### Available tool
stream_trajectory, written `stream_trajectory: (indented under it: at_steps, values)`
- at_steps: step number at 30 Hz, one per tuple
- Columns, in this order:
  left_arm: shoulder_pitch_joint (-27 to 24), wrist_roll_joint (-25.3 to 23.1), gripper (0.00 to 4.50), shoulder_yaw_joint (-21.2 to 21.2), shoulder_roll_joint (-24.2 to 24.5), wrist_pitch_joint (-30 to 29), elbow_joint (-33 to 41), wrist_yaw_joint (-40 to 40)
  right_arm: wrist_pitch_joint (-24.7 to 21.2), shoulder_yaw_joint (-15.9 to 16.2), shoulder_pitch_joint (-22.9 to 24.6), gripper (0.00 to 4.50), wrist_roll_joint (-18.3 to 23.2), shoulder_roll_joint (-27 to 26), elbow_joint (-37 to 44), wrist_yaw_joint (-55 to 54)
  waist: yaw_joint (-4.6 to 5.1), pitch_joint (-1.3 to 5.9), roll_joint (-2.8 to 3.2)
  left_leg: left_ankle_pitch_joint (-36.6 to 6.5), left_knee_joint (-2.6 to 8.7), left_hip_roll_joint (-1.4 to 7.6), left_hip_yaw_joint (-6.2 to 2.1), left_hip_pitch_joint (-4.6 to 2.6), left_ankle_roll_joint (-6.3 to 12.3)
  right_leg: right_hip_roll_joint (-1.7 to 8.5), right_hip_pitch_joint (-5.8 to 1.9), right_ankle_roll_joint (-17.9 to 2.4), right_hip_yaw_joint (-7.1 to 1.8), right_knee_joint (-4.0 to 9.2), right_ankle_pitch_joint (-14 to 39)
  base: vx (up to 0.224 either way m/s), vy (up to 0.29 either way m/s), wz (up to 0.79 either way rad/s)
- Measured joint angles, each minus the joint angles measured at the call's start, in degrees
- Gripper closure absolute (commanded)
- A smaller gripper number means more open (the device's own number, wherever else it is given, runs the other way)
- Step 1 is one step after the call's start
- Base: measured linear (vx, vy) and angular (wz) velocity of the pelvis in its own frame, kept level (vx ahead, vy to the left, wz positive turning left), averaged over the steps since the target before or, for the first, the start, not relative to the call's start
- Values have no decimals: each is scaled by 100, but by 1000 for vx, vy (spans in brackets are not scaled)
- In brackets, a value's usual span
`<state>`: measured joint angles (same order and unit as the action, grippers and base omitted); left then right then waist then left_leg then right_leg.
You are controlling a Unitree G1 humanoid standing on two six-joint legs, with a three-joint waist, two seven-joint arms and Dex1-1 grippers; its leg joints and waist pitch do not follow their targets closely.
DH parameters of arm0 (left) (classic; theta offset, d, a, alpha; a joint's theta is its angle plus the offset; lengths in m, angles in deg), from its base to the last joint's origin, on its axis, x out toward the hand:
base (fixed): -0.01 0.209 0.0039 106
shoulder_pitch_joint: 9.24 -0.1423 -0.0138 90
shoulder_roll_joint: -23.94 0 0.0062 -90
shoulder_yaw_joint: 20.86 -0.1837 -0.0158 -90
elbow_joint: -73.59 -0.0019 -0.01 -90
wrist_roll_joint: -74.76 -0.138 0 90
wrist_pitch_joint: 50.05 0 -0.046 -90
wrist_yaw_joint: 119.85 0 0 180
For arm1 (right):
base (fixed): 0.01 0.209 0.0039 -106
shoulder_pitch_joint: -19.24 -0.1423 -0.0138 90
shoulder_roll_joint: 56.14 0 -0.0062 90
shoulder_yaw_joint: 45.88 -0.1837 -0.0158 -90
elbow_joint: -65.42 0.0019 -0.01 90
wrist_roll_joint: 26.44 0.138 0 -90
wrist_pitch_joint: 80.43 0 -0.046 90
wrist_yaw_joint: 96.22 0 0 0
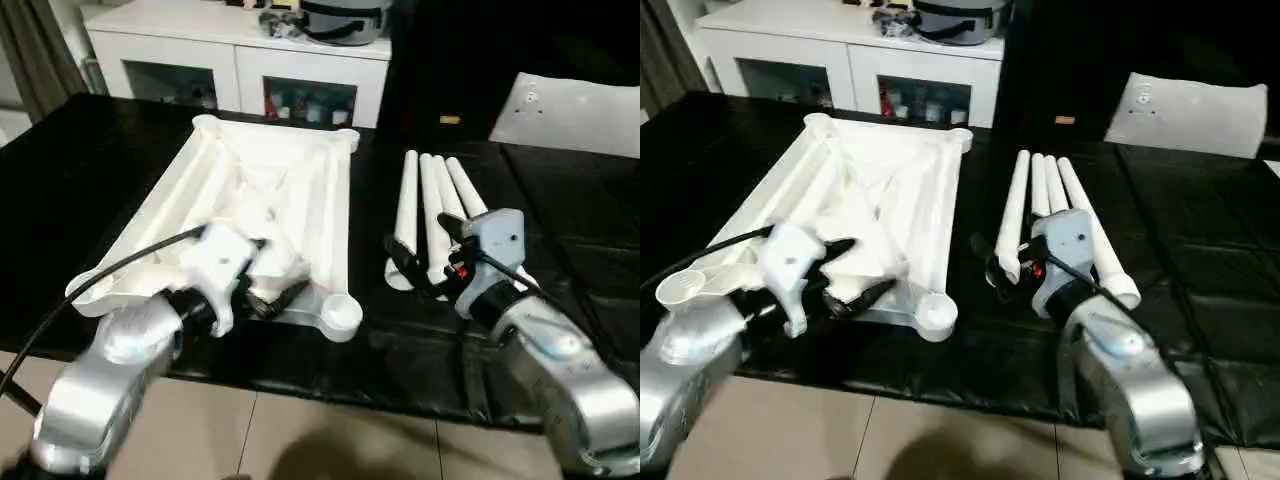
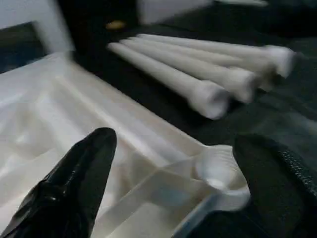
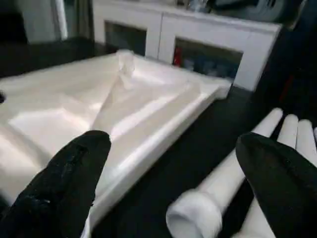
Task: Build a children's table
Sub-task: Move to table, then move table base
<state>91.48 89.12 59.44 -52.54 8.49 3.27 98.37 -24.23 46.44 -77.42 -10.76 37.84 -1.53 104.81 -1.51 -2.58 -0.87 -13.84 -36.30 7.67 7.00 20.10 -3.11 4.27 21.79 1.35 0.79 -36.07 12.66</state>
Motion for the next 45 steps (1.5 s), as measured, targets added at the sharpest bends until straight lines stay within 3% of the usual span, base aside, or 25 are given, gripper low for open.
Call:
stream_trajectory:
  at_steps: [5, 7, 8, 16, 26, 36, 40, 45]
  values:
    - [414, -109, 113, -376, 254, 489, -863, 863, -199, 116, -10, 0, 168, 345, 58, 447, 30, -3, 11, 18, 2, 8, 7, 6, 0, -2, 12, -30, 2, -1, -19, 0, 0, 0]
    - [606, -120, 113, -483, 315, 539, -1181, 1161, -238, 190, -11, 0, 229, 419, 61, 575, 54, -4, 20, 28, 2, 9, 15, 7, 1, -1, 9, -40, 1, -1, -38, 0, 0, 0]
    - [702, -122, 139, -527, 336, 533, -1336, 1300, -275, 238, -11, 0, 270, 465, 62, 638, 62, -3, 21, 29, 2, 10, 16, 7, 2, -1, 11, -43, 1, -1, -48, 0, 0, 0]
    - [1103, -294, 196, -824, 320, 954, -2098, 1810, -615, 289, -11, 0, 502, 536, 165, 900, 79, -1, 25, 49, 27, 51, 44, 47, 6, -20, 24, -62, 12, 15, -77, 28, -1, -1]
    - [1802, -792, 280, -1299, 336, 1679, -3363, 2506, -751, 784, -8, 0, 493, 913, 380, 1329, 79, -6, 34, 50, 69, 91, 133, -1, 4, -22, 24, -72, 4, 44, -74, 5, 0, 0]
    - [1990, -895, 354, -1367, 404, 1996, -3755, 2992, -842, 937, -8, 0, 463, 1110, 382, 1483, 114, -6, 32, 51, 69, 118, 150, 1, 2, -36, 23, -73, 2, 41, -74, 0, 0, 0]
    - [1958, -769, 386, -1326, 505, 1855, -3656, 3202, -842, 939, -8, 0, 448, 1164, 377, 1545, 118, -6, 32, 51, 69, 135, 151, 1, 0, -55, 25, -75, 1, 42, -72, 0, 0, 0]
    - [1900, -602, 392, -1212, 551, 1554, -3556, 3301, -841, 939, -9, 0, 444, 1172, 376, 1575, 109, -8, 30, 59, 71, 156, 152, -2, -14, -75, 28, -85, 1, 42, -72, 0, 0, 0]
